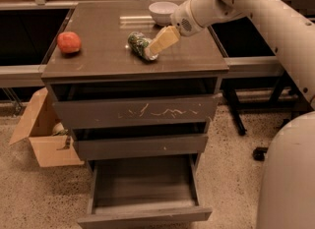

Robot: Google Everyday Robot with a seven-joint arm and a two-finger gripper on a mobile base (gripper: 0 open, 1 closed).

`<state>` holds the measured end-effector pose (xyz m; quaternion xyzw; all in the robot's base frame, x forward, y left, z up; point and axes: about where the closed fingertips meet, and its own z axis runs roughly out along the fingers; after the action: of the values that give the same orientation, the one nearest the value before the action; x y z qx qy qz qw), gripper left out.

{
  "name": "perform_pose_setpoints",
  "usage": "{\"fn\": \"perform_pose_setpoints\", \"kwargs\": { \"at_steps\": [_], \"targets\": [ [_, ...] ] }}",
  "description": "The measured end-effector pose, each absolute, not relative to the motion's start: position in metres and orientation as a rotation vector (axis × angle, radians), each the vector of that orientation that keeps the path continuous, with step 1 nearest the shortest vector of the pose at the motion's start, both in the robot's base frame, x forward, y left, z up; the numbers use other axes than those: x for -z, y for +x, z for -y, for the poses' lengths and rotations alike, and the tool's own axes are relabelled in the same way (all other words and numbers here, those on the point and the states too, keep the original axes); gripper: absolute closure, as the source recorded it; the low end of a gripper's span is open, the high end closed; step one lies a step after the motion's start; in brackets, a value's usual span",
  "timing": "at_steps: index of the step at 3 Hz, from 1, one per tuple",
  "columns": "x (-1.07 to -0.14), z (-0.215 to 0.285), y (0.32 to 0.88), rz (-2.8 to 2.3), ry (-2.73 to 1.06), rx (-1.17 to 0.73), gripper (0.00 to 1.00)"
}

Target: Place green can into bottom drawer

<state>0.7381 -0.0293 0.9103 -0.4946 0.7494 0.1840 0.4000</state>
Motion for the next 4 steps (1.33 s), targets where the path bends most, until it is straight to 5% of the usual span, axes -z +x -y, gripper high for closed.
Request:
{"fn": "perform_pose_setpoints", "kwargs": {
  "at_steps": [4],
  "targets": [
    [-0.861, 0.010, 0.781, -2.056, -1.193, -0.443, 0.00]
  ]
}}
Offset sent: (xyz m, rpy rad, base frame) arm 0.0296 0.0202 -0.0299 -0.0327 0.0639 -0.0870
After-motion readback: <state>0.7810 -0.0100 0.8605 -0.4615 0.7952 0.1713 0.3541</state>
